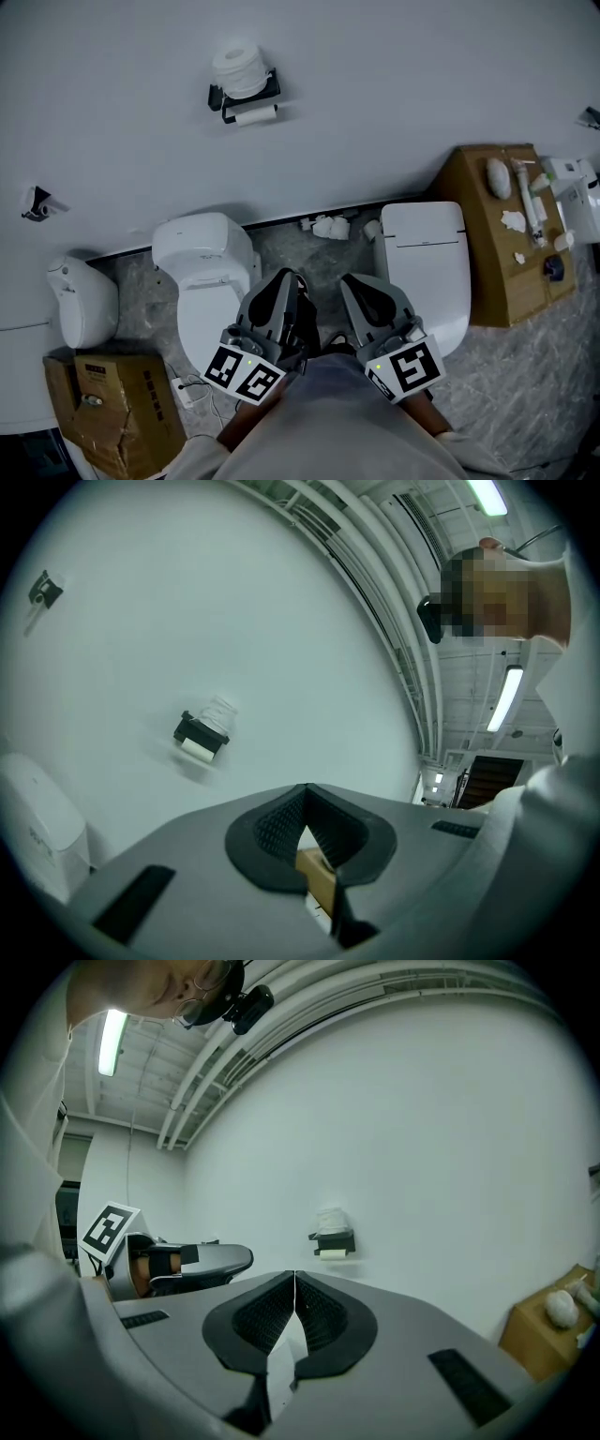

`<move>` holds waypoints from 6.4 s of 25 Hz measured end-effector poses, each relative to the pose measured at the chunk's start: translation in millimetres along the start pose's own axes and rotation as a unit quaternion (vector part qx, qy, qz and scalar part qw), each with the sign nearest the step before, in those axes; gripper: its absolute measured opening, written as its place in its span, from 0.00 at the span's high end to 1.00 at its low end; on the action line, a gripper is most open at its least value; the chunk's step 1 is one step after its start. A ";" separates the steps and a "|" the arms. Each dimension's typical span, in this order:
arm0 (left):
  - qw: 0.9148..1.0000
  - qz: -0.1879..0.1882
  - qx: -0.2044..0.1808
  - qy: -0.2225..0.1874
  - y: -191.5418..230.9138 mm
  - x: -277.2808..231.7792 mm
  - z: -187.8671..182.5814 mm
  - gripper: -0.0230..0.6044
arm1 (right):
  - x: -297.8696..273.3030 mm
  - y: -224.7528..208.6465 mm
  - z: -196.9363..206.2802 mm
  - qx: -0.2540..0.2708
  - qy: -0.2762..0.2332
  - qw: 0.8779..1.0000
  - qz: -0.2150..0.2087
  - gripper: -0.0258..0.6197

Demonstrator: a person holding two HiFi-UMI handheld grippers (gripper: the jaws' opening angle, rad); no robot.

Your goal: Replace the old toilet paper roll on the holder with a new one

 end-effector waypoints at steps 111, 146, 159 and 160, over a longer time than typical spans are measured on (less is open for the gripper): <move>0.867 0.013 0.475 -0.151 305.1 -318.2 3.8 0.63 | -352.5 -141.1 -37.1 0.032 0.106 0.993 0.027 0.93; 0.871 0.070 0.479 -0.080 256.7 -359.5 25.2 0.66 | -310.7 -172.8 -36.5 0.011 0.094 0.992 0.080 0.93; 0.877 0.102 0.468 -0.023 231.6 -376.7 41.5 0.66 | -293.2 -182.6 -33.4 0.002 0.093 0.991 0.099 0.93; 0.879 0.103 0.466 -0.018 230.3 -376.1 42.4 0.66 | -292.3 -182.4 -33.0 0.002 0.093 0.991 0.099 0.93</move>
Point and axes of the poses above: the fingertips, and each gripper's own axes: x backward along the fingers, y to its left, z out of its underside, the point moved 10 cm from there along x, backward along the fingers
